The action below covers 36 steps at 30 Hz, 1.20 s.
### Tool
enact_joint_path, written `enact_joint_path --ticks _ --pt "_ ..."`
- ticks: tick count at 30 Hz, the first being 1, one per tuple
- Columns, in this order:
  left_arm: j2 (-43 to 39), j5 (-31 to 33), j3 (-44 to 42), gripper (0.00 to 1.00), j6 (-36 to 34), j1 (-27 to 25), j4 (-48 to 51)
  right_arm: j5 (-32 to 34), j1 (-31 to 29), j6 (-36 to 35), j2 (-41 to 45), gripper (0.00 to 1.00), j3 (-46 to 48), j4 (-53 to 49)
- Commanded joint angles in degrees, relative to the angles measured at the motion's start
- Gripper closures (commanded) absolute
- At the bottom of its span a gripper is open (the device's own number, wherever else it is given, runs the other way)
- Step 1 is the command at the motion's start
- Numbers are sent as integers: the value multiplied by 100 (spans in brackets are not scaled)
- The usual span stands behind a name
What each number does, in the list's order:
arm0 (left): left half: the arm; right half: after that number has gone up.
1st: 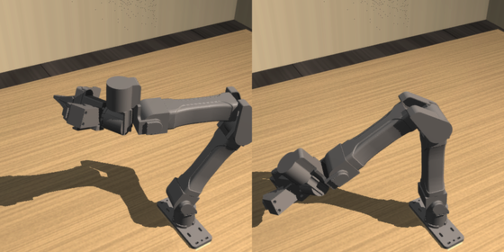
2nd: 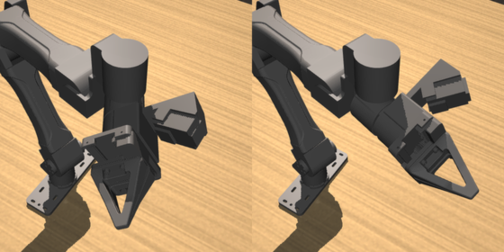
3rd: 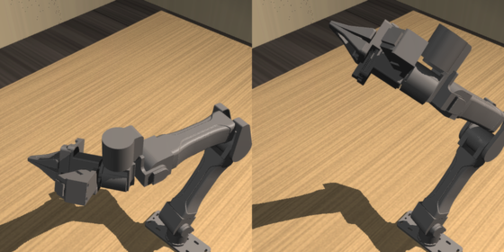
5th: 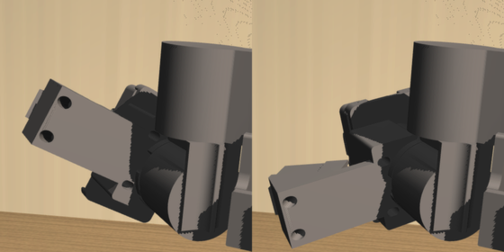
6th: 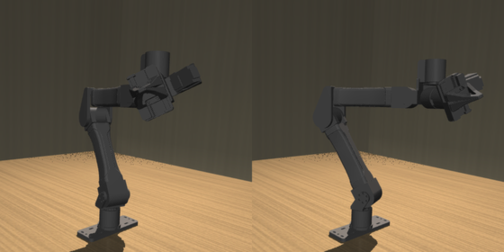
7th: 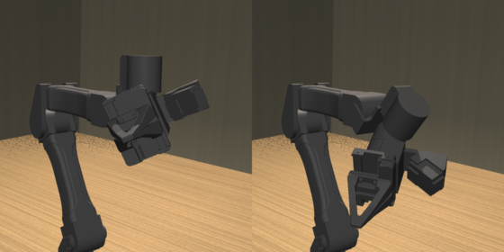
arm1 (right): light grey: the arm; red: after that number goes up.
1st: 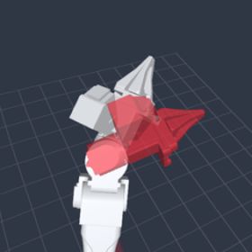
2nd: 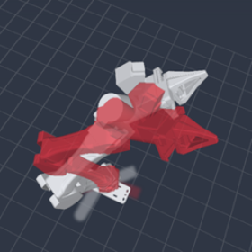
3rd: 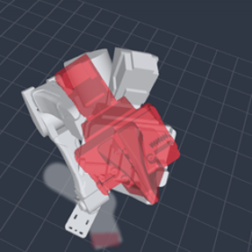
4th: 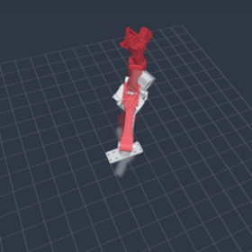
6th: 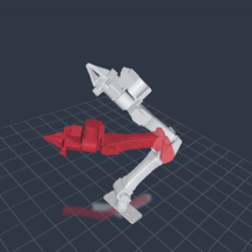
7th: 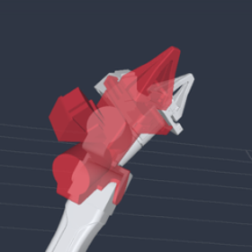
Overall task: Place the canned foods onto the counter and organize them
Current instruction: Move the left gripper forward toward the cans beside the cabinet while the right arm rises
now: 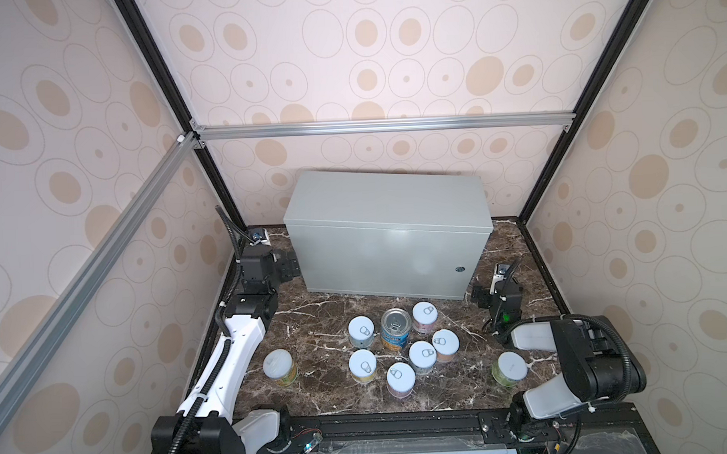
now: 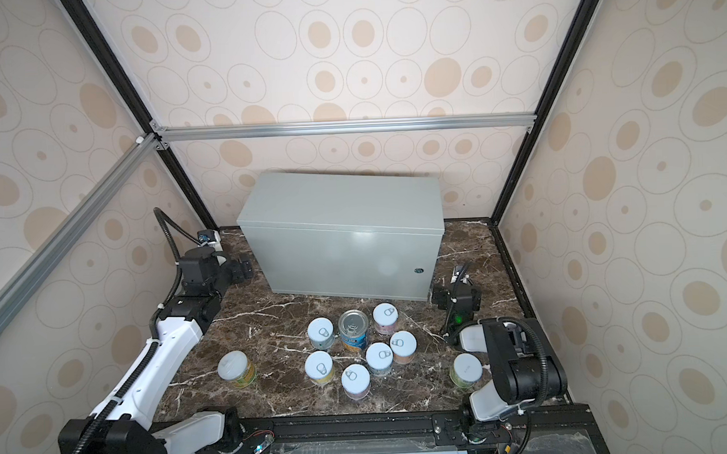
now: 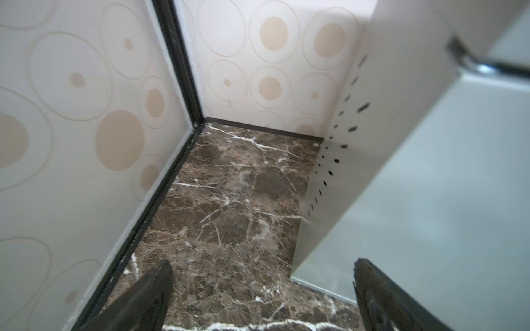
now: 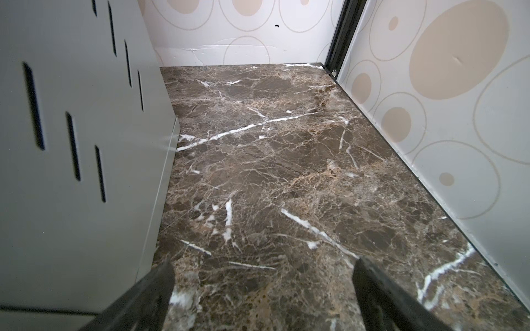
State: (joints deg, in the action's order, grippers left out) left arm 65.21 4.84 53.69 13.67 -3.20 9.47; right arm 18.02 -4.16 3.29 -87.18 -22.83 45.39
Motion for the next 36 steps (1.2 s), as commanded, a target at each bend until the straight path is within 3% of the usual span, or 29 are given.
enact_joint_path --ticks 1,14,17,20,26,29,36 --pt "-256 -1009 -40 2 -15 -64 380 56 24 45 122 0 -44 17" --pt "-202 -1905 -295 2 -127 -851 777 72 40 42 249 0 -9 -9" --pt "-39 -1895 -257 2 -21 -1100 833 278 97 235 739 0 -236 -913" --pt "82 -1860 -278 2 182 -1353 784 509 94 250 994 0 -175 -990" --pt "345 -1661 -317 2 690 -1726 874 1294 95 424 1805 0 -442 -2381" --pt "410 -1438 -381 2 902 -1934 895 1545 94 829 2294 0 -750 -3592" --pt "652 -1043 -460 2 1430 -2349 1020 1318 74 1846 3329 0 -1649 -6755"
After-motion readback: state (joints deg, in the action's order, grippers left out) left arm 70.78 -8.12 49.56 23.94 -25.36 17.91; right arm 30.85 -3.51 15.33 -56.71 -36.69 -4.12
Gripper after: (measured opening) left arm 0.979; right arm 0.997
